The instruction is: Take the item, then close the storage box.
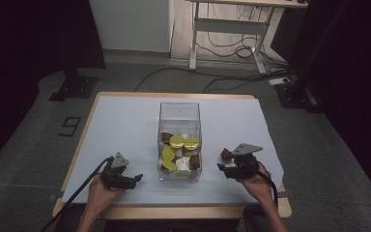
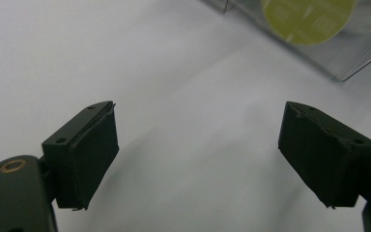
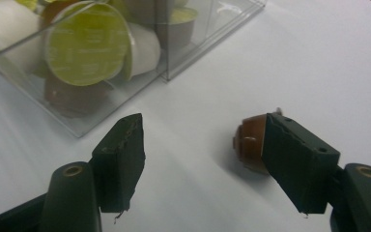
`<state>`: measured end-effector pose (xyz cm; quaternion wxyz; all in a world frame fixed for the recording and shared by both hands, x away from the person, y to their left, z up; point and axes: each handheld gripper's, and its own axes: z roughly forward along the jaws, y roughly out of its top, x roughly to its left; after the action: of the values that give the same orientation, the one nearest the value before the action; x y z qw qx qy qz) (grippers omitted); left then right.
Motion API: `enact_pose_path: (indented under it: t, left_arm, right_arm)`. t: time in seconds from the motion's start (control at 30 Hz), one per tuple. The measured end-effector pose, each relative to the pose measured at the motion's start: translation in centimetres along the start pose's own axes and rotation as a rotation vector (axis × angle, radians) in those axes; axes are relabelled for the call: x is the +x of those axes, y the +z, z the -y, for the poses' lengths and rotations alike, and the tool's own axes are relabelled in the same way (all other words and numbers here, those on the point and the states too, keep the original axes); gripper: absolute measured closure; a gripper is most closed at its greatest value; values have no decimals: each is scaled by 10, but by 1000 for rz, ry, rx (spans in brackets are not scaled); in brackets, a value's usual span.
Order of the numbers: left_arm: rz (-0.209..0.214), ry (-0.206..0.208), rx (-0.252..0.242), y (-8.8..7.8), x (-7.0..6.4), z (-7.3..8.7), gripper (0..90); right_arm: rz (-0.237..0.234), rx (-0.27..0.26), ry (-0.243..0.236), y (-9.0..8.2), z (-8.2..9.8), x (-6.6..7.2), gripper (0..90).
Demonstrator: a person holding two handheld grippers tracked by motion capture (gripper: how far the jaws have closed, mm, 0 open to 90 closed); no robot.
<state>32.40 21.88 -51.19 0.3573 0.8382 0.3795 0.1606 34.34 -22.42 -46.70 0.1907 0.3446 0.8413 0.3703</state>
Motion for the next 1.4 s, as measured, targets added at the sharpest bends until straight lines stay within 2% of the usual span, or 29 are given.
enact_pose_path:
  t: [0.47,0.9,1.1,1.4]
  left_arm:
    - [75,18,-69,-14,-15,-13,137]
    - [139,81,-100,-25,-35,-32,140]
    - [145,116,-91,-26,-43,-41,149]
    - [136,139,-83,-21,-46,-49,202]
  right_arm:
    - [-37,0,-15,1,-4,12,312]
    - [-87,-21,-25,4,-10,25,300]
    - [-110,-30,-42,4,-13,32,300]
    - [-146,-42,-34,4,-16,37,300]
